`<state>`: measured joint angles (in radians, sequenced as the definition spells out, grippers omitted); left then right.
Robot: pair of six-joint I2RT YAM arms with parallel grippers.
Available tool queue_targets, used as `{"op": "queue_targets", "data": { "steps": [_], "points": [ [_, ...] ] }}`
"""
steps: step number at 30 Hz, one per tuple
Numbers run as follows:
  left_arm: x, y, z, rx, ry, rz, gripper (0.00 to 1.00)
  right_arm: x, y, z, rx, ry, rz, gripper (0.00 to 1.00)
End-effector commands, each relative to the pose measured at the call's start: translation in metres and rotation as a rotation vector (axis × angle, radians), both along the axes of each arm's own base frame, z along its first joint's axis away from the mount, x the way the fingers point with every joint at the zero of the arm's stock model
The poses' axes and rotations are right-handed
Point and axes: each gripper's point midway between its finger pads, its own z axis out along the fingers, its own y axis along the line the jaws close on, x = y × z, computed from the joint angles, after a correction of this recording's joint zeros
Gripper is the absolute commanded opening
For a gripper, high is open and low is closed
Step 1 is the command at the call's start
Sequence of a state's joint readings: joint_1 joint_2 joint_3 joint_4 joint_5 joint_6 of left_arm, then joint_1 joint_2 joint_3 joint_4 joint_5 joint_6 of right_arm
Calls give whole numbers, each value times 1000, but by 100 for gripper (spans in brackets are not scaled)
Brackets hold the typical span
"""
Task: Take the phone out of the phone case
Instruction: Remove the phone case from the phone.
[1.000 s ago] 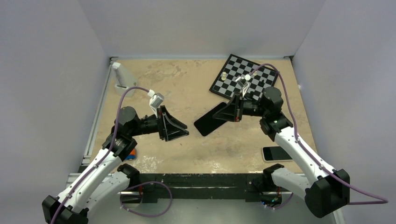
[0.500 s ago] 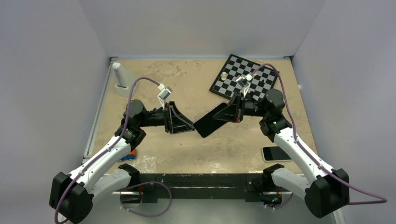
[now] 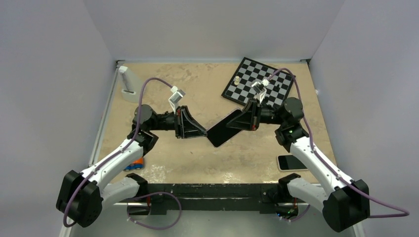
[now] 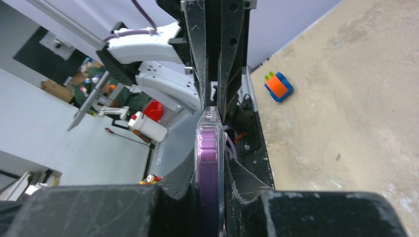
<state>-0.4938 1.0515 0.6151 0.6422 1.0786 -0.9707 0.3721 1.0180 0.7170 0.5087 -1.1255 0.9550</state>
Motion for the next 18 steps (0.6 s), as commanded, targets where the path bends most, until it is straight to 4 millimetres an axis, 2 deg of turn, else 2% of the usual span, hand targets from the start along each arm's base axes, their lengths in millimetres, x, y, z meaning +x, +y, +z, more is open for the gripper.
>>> {"op": "queue_targets", "data": {
  "steps": [1, 4, 7, 18],
  "points": [
    [-28, 7, 21, -122, -254, -147, 0, -25, -5, 42, 151, -45, 60, 0],
    [-37, 10, 33, -189, -309, -194, 0, -41, -6, 61, 228, 38, 126, 0],
    [-33, 7, 38, -205, -327, -181, 0, -50, -7, 74, 263, 54, 160, 0],
    [13, -11, 26, -147, -263, -35, 0, -54, -13, 114, 409, 38, 244, 0]
  ]
}}
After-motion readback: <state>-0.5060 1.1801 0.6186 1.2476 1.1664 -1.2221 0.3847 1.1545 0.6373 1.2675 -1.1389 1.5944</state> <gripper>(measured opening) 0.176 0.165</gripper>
